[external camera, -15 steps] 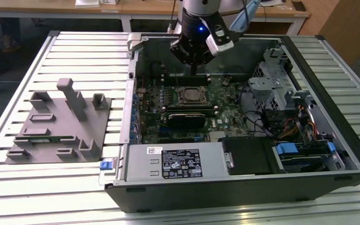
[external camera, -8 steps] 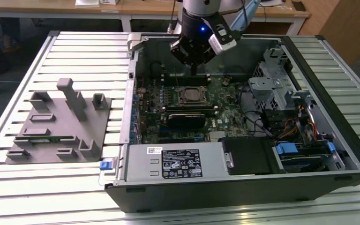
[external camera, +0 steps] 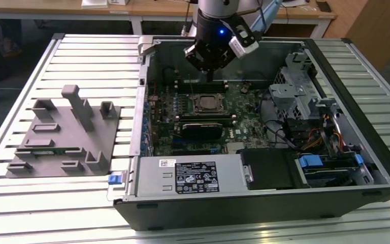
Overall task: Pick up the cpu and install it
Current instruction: 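Install the first cpu locking lever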
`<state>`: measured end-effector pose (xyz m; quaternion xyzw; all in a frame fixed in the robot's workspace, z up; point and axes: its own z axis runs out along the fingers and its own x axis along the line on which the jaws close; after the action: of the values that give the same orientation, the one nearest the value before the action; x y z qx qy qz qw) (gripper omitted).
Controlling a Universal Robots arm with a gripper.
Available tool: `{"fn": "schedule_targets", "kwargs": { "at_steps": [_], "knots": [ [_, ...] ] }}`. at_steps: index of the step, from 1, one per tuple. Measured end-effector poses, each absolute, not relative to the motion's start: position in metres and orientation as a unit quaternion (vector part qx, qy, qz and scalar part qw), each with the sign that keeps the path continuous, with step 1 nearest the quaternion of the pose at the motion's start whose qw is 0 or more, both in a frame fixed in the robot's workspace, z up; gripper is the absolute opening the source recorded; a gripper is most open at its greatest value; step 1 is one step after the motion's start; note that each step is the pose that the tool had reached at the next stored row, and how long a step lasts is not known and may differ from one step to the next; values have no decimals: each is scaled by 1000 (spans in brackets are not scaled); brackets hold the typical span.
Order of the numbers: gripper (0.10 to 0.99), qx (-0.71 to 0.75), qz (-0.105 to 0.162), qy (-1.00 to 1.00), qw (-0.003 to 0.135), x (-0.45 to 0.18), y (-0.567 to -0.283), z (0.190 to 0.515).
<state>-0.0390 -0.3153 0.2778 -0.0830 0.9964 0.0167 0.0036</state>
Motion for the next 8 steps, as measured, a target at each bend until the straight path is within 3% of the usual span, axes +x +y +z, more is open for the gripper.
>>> {"fn": "schedule_targets", "kwargs": {
  "at_steps": [8],
  "knots": [
    [106, -15, 16, 1000, 5, -39, -315, 275]
  ]
}}
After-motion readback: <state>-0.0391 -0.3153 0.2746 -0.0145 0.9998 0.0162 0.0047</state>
